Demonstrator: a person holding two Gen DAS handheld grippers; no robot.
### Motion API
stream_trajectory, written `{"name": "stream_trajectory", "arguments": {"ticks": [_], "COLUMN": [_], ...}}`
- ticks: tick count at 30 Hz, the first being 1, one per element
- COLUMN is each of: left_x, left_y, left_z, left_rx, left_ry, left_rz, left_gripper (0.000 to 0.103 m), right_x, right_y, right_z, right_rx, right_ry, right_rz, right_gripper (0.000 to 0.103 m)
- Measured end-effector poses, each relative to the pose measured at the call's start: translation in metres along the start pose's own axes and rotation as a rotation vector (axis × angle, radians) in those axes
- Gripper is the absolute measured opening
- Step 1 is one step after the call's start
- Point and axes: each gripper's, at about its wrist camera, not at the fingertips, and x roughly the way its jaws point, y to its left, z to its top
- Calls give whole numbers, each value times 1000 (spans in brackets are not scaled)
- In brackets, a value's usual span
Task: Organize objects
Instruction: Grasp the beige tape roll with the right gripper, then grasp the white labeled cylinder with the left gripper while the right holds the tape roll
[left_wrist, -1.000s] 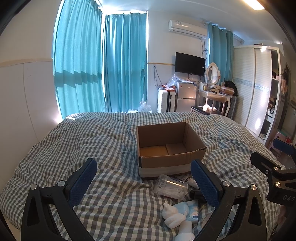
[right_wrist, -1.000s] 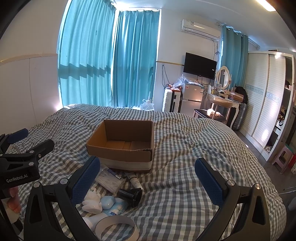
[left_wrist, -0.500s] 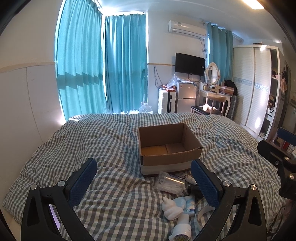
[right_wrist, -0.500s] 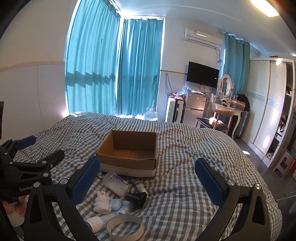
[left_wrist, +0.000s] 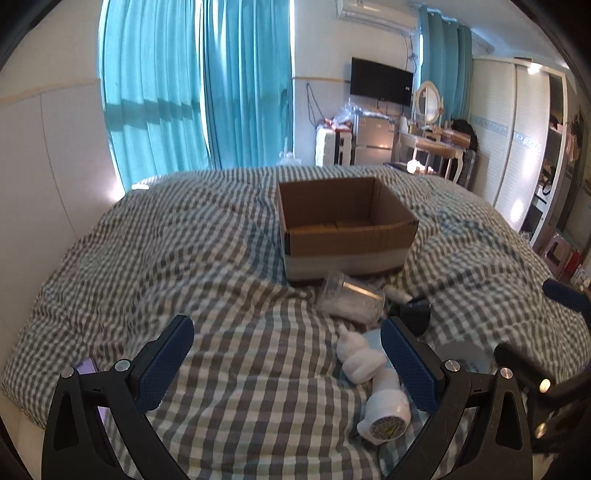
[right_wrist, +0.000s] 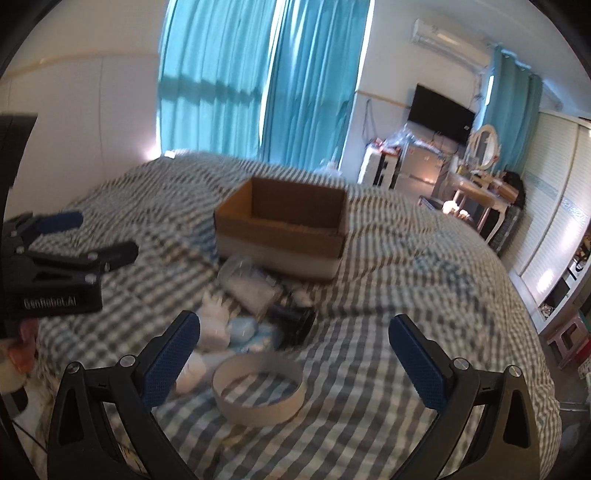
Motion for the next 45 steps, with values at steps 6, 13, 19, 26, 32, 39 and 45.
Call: {"name": "stream_trajectory", "arguments": {"ticks": [6, 13, 19, 26, 32, 39, 45], "left_x": [21, 31, 29, 34, 57, 72, 60], "left_y": [1, -10, -23, -56, -73, -81, -80], "left_z": [-17, -29, -35, -52, -68, -77, -73], "left_rx": [-3, 22, 49, 127, 165, 162, 165], "left_ry": [69, 112, 125, 179, 263, 311, 266], "left_rz": [-11, -31, -56, -130, -173, -235, -223], "left_gripper": [103, 103, 103, 100, 72, 51, 50], "right_x": [38, 67, 50, 27, 29, 38, 39], "right_y": [10, 12, 2, -20, -31, -35, -36], "right_z": [-35, -51, -42, -26, -31, -39, -39], "right_rx": [-28, -19, 3, 36, 64, 77, 81], "right_ry": [140, 226, 151, 73, 86, 100, 103], "right_rz": [60, 117, 94, 10, 12, 23, 26], "right_gripper": [102, 83, 82, 82, 82, 82, 82]}}
